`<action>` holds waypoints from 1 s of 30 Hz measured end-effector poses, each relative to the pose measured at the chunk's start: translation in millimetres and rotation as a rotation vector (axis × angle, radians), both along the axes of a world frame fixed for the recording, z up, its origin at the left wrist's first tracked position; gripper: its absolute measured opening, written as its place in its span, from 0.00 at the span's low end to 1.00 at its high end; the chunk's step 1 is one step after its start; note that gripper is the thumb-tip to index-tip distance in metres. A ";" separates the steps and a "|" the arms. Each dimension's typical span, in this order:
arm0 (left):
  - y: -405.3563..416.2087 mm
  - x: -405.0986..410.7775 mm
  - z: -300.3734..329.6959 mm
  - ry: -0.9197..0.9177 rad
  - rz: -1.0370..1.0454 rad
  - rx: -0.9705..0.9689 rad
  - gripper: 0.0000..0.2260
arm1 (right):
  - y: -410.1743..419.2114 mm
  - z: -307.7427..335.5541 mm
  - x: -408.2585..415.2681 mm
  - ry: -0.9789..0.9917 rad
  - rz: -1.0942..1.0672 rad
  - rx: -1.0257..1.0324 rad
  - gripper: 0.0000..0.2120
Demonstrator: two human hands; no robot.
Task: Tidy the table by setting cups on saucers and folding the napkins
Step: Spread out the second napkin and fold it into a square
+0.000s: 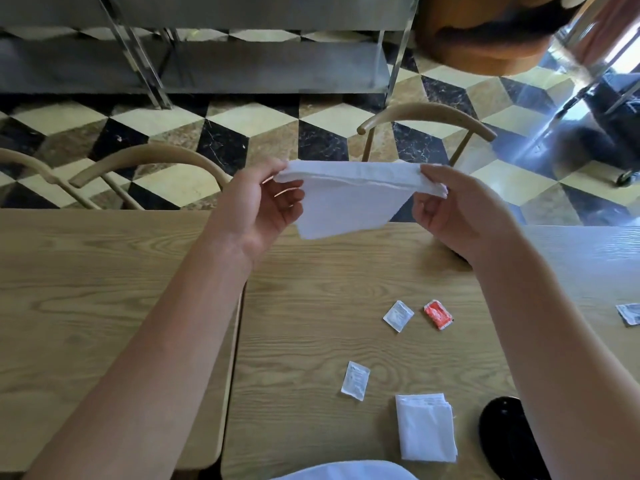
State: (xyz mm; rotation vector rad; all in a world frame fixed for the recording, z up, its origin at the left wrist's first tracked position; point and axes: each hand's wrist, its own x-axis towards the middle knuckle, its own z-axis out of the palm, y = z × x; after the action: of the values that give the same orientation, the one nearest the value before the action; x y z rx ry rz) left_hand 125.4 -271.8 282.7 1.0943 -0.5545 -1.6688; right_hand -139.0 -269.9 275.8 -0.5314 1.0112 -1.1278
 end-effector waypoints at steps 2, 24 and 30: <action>15.2 2.8 -5.5 -0.024 0.005 -0.003 0.04 | 19.1 -7.3 0.7 0.013 -0.007 0.014 0.04; 263.3 38.3 -250.8 -0.384 -0.307 0.740 0.08 | 256.5 -231.3 14.9 0.523 0.133 0.693 0.09; 204.8 28.3 -224.4 -0.357 -0.090 0.512 0.06 | 212.3 -218.3 1.3 0.419 0.080 0.530 0.11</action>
State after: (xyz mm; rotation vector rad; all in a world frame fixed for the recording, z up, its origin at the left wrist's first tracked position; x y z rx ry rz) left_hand 153.8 -67.0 58.3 1.7842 -0.4092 -1.7512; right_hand -137.7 -57.6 57.6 -0.3773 1.5756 -0.6429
